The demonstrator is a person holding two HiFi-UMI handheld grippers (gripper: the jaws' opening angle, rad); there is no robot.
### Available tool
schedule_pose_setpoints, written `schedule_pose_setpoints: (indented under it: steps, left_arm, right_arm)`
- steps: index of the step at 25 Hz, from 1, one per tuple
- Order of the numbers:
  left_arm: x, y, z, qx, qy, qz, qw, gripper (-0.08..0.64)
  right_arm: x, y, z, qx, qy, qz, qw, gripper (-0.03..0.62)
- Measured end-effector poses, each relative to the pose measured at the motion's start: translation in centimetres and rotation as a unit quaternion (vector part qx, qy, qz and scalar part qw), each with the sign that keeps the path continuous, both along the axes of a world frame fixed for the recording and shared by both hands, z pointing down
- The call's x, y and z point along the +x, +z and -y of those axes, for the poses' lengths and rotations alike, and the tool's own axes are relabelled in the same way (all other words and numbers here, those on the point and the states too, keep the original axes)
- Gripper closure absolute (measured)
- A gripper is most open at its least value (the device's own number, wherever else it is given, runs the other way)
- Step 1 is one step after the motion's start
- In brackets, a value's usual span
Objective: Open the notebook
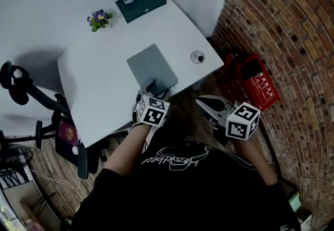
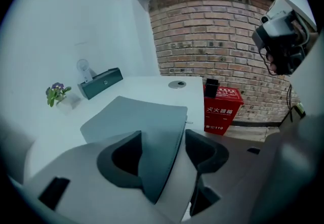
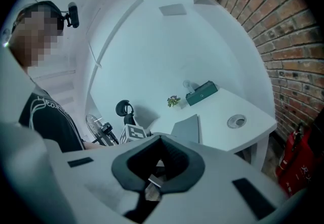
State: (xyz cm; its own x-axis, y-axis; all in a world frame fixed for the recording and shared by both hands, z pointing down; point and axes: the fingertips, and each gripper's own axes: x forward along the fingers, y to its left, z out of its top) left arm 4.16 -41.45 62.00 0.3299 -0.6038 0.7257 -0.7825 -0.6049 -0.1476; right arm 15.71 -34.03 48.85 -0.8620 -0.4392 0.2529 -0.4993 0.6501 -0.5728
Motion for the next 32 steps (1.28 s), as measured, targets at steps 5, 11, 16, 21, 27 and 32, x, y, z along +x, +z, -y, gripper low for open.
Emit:
schedule_pose_setpoints:
  steps: [5, 11, 16, 21, 27, 32]
  left_arm:
    - [0.0, 0.3, 0.1, 0.001, 0.015, 0.006, 0.9999, 0.316]
    - [0.5, 0.2, -0.3, 0.005, 0.032, 0.010, 0.9994, 0.366]
    - [1.5, -0.1, -1.0, 0.010, 0.063, 0.017, 0.9978, 0.457]
    - [1.5, -0.9, -1.2, 0.014, 0.070, 0.008, 0.9974, 0.500]
    - [1.0, -2.3, -1.4, 0.026, 0.048, -0.003, 0.9985, 0.514]
    - [0.4, -4.0, -1.7, 0.042, 0.027, -0.006, 0.9987, 0.520]
  right_arm:
    - [-0.3, 0.3, -0.2, -0.006, -0.004, -0.001, 1.000, 0.592]
    - [-0.4, -0.1, -0.2, -0.007, -0.016, 0.007, 1.000, 0.592]
    - [-0.6, -0.5, -0.1, -0.008, -0.021, 0.014, 1.000, 0.592]
    - [-0.9, -0.7, -0.2, -0.011, -0.022, 0.019, 1.000, 0.592]
    - [-0.9, -1.3, -1.0, -0.010, -0.027, 0.031, 0.999, 0.592]
    - [-0.8, -2.2, -1.6, -0.007, -0.029, 0.045, 0.999, 0.592]
